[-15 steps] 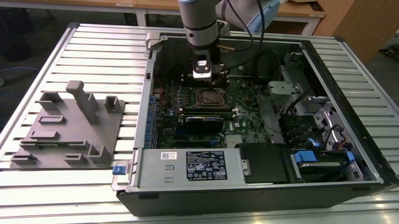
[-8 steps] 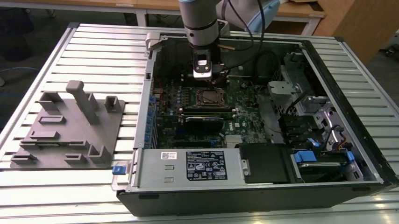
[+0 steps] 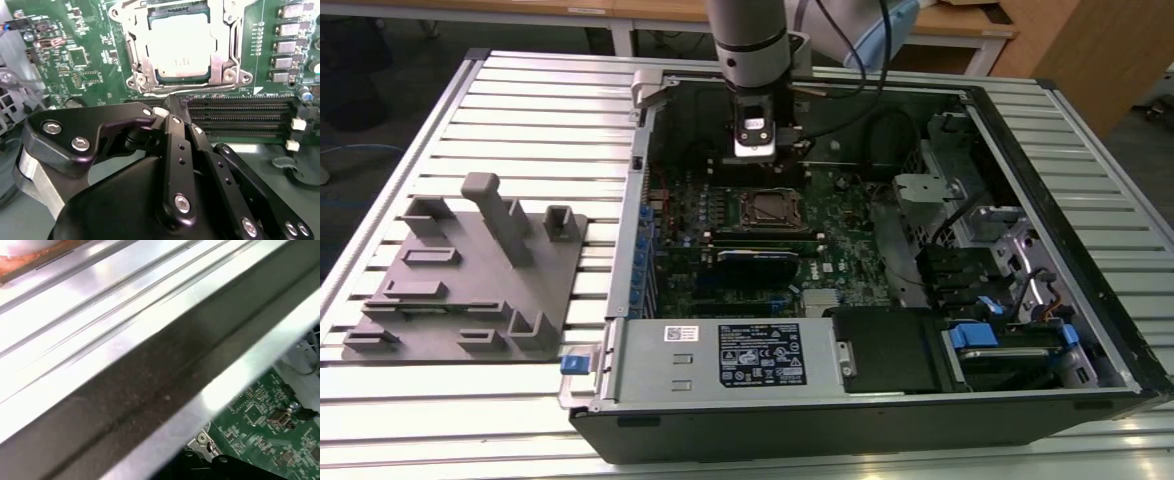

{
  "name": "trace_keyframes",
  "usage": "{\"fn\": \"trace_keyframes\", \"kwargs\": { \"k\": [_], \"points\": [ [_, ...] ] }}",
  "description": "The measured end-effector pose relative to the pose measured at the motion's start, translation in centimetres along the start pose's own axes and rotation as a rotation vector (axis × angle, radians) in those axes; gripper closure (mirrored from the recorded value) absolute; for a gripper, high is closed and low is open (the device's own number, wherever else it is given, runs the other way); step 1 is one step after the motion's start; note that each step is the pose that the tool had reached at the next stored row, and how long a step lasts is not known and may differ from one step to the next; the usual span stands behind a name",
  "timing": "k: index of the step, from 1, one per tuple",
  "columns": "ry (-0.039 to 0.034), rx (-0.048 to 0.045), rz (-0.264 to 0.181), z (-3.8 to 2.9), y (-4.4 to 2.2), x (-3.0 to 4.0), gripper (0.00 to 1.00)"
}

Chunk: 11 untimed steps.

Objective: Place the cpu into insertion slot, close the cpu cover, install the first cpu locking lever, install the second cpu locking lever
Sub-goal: 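Install the first cpu locking lever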

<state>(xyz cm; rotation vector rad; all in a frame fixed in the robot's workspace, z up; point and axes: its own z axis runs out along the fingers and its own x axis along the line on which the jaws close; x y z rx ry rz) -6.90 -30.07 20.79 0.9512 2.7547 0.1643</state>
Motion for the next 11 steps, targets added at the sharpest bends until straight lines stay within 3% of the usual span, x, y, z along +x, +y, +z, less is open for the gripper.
{"fn": "trace_keyframes", "kwargs": {
  "k": [5,11],
  "points": [
    [-0.0013,0.0017,-0.001,-0.48,0.08,-0.10,0.90],
    [-0.0123,0.0183,-0.006,-0.69,-0.16,-0.35,0.90]
  ]
}}
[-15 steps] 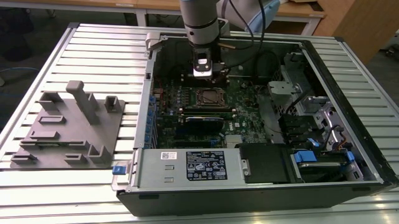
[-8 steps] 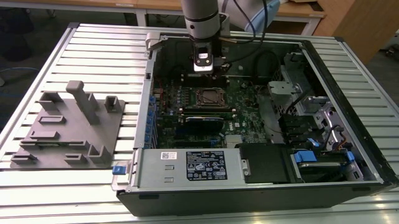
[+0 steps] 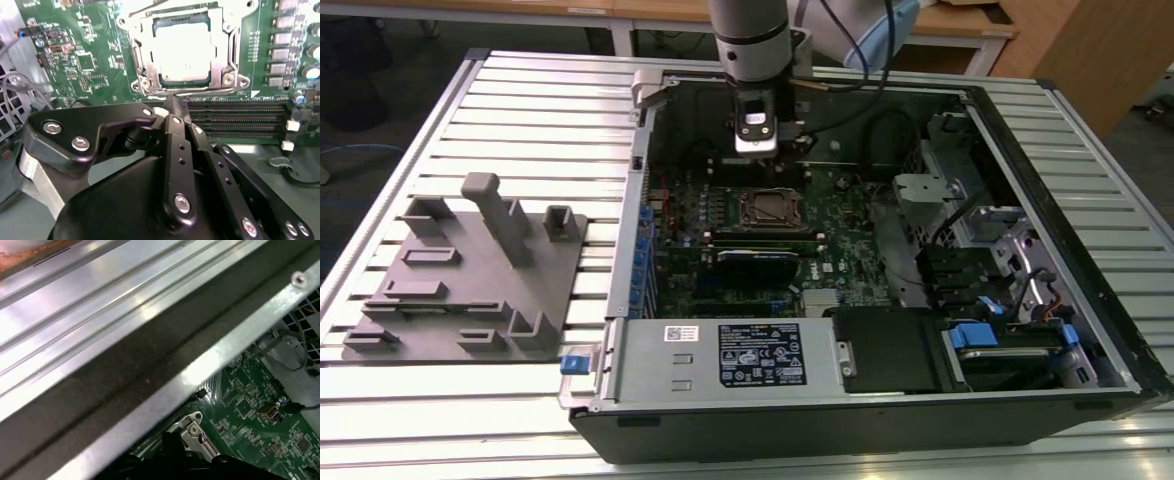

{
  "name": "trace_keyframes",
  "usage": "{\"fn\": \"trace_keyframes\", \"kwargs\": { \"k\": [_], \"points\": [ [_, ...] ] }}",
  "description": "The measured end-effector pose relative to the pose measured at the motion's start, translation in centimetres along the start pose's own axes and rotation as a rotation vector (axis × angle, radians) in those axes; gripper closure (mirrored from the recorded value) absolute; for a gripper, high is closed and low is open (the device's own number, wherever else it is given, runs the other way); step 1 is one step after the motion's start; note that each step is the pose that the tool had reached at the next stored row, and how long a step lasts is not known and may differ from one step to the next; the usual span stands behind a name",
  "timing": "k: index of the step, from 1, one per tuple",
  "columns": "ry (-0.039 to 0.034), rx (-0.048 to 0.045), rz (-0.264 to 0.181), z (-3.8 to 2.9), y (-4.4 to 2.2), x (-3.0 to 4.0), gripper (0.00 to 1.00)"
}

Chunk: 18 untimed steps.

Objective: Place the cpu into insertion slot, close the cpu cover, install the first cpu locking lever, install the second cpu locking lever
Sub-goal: 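Install the first cpu locking lever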

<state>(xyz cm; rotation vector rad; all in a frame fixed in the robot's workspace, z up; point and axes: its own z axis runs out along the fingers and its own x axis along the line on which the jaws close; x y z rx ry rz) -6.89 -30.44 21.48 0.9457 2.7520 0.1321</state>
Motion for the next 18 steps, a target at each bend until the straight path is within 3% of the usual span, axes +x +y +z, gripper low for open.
{"fn": "trace_keyframes", "kwargs": {
  "k": [4,8,12,18],
  "points": [
    [-0.0047,0.0064,-0.002,-0.01,-0.17,-0.14,0.90],
    [-0.0032,0.0078,-0.002,0.00,-0.17,-0.15,0.90],
    [0.0355,0.0380,-0.002,0.08,-0.13,-0.20,0.90],
    [0.0439,0.0439,-0.004,0.09,-0.12,-0.21,0.90]
  ]
}}
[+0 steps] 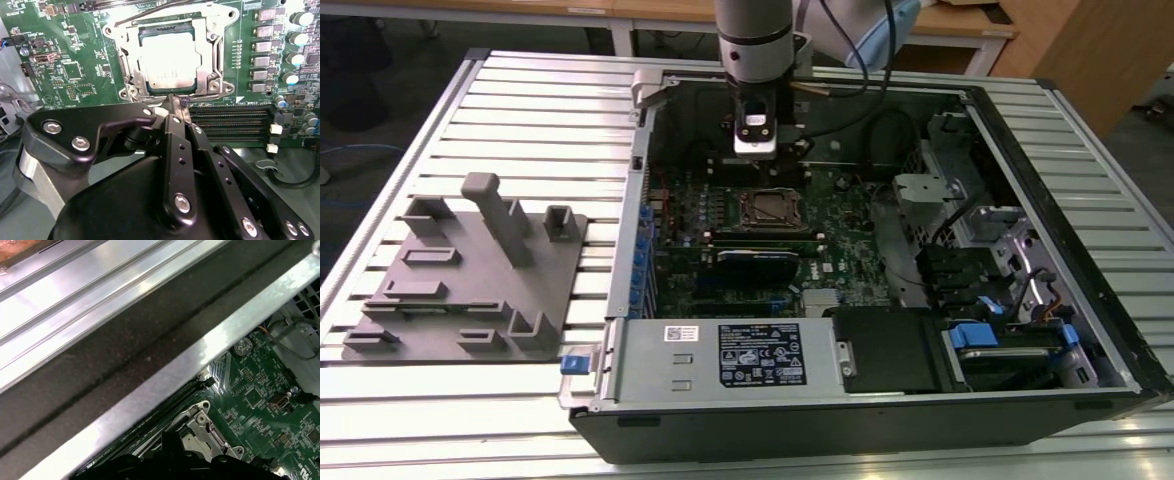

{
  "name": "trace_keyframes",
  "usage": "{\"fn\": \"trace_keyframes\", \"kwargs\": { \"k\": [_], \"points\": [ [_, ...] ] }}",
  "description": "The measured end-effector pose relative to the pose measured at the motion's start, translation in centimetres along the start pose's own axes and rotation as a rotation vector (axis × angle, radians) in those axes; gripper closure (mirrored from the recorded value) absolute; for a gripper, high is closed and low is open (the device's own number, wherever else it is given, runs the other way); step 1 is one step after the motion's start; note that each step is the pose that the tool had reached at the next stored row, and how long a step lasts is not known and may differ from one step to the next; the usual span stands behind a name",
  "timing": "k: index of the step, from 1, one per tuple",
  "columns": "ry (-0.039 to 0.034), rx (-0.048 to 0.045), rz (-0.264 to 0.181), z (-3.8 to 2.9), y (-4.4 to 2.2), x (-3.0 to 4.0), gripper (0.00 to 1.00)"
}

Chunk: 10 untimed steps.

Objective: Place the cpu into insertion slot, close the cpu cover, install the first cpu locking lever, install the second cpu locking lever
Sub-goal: 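Install the first cpu locking lever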

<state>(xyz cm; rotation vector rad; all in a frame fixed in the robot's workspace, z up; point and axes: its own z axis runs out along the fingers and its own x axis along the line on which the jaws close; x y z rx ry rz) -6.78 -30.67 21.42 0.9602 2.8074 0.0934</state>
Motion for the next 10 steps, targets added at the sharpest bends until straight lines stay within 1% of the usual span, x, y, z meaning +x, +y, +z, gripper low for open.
{"fn": "trace_keyframes", "kwargs": {
  "k": [7,10],
  "points": [
    [0.0072,-0.0090,-0.062,0.10,0.08,-0.11,0.90],
    [0.0095,-0.0115,-0.087,0.15,0.11,-0.15,0.90]
  ]
}}
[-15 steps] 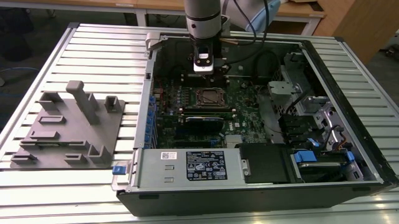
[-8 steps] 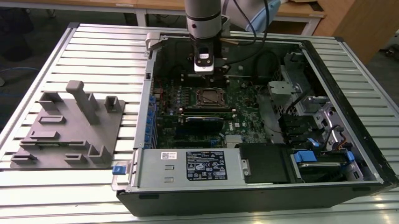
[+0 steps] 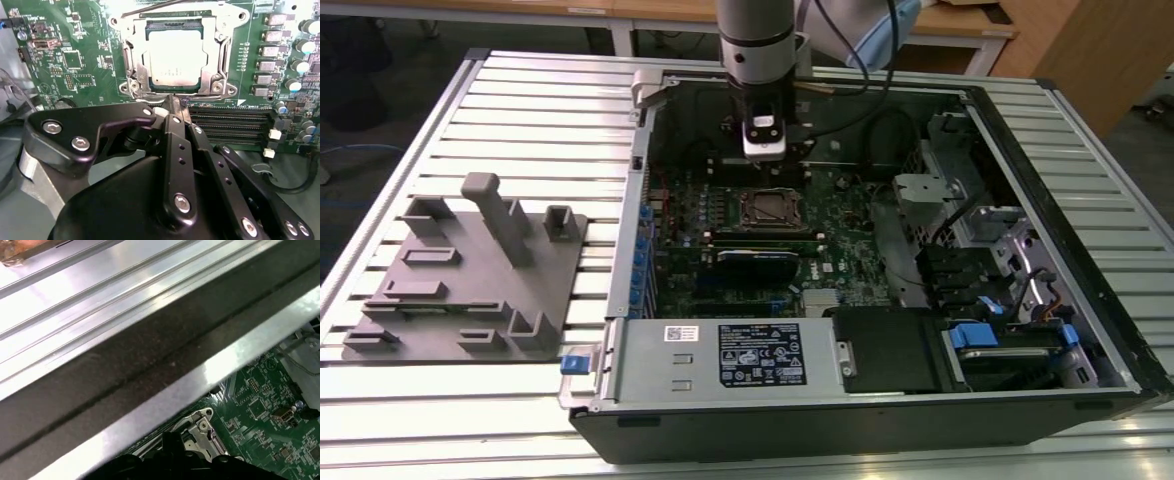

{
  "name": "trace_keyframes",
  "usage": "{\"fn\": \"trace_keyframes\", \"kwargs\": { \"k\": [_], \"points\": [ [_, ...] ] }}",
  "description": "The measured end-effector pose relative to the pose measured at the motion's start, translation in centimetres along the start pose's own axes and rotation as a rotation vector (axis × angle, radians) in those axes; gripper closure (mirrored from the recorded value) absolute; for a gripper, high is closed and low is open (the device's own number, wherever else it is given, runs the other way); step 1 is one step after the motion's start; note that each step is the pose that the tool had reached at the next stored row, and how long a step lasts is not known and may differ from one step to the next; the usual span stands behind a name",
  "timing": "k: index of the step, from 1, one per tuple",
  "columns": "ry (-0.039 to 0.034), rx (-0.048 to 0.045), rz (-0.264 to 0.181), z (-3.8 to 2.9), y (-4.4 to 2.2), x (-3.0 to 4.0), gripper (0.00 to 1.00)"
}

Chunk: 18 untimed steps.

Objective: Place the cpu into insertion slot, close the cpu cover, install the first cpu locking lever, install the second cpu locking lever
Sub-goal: 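Install the first cpu locking lever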

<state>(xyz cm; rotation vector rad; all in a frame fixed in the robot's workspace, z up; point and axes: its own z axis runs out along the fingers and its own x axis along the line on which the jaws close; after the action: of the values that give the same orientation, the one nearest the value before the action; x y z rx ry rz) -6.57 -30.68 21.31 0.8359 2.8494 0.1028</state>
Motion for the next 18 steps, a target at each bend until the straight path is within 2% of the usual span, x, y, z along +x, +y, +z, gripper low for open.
{"fn": "trace_keyframes", "kwargs": {
  "k": [3,5,6,13,14,16,17,18],
  "points": [
    [0.0001,0.0005,-0.018,0.03,-0.03,-0.02,0.90],
    [-0.0016,0.0043,-0.029,0.04,-0.06,-0.04,0.90],
    [-0.0038,0.0086,-0.035,0.05,-0.08,-0.05,0.90],
    [-0.0279,0.0552,-0.067,0.09,-0.23,-0.14,0.90],
    [-0.0292,0.0581,-0.071,0.07,-0.30,-0.18,0.90],
    [-0.0295,0.0579,-0.072,0.09,-0.34,-0.20,0.90],
    [-0.0340,0.0656,-0.075,0.09,-0.32,-0.20,0.90],
    [-0.0363,0.0692,-0.078,0.09,-0.33,-0.20,0.90]
  ]
}}
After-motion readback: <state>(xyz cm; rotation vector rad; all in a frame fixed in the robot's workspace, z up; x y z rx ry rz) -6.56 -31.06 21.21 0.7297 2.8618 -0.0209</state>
